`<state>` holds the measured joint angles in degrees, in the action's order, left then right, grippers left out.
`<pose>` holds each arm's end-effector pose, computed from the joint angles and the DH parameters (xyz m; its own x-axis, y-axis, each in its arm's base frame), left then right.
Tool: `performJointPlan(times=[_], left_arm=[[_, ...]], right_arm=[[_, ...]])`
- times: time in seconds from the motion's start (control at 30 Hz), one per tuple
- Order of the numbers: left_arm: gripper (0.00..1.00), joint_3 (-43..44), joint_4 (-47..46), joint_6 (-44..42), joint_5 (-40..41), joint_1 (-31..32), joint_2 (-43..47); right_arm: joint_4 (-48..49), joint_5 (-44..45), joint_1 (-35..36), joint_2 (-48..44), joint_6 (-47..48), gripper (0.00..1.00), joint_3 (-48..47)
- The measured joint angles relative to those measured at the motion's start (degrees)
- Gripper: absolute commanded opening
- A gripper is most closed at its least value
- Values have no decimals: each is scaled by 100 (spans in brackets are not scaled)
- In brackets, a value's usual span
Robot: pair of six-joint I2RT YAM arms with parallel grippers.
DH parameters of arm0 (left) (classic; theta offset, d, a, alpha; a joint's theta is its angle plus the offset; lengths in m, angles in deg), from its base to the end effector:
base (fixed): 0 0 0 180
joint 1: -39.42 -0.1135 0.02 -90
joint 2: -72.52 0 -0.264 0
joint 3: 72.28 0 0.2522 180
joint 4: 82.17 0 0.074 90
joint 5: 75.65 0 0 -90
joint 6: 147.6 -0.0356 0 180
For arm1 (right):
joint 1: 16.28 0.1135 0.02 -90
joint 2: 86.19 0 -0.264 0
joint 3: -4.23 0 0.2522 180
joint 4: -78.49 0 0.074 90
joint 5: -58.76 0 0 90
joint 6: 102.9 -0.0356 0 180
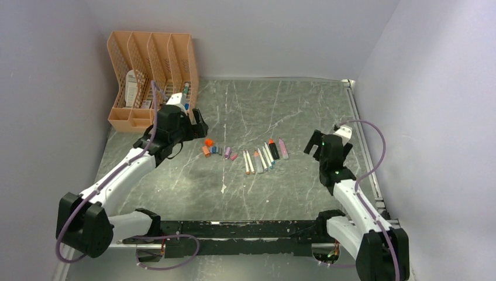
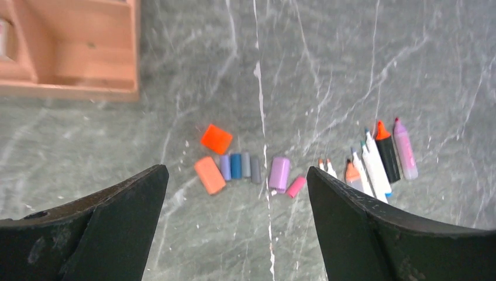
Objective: Open the pen caps
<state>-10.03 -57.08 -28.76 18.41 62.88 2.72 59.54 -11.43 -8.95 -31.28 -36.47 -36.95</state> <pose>0.2497 -0.1056 0.2691 -0.5986 -0.2647 -0.7561 0.0613 0.9259 -0.3727 0.2036 0.0140 0.2116 -0.4257 0.3245 -0.8446 0.3634 0.9162 0.1688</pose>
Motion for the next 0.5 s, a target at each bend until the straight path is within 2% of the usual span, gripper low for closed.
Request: performJointPlan(times=[0.13, 0.23, 0.37, 0.5], left_arm=[[100, 48, -142, -214, 562, -2, 369], [100, -149, -544, -354, 1141, -46, 529], [100, -787, -1244, -586, 1978, -175, 584], [100, -1814, -2225, -1167, 2542, -455, 702]], right_arm=[[1150, 621, -20, -439, 289, 100, 890], [2164, 957, -26, -293, 557, 100, 1510], [3552, 1274, -31, 774, 826, 100, 1781], [4942, 1436, -37, 2059, 1121, 100, 1773]])
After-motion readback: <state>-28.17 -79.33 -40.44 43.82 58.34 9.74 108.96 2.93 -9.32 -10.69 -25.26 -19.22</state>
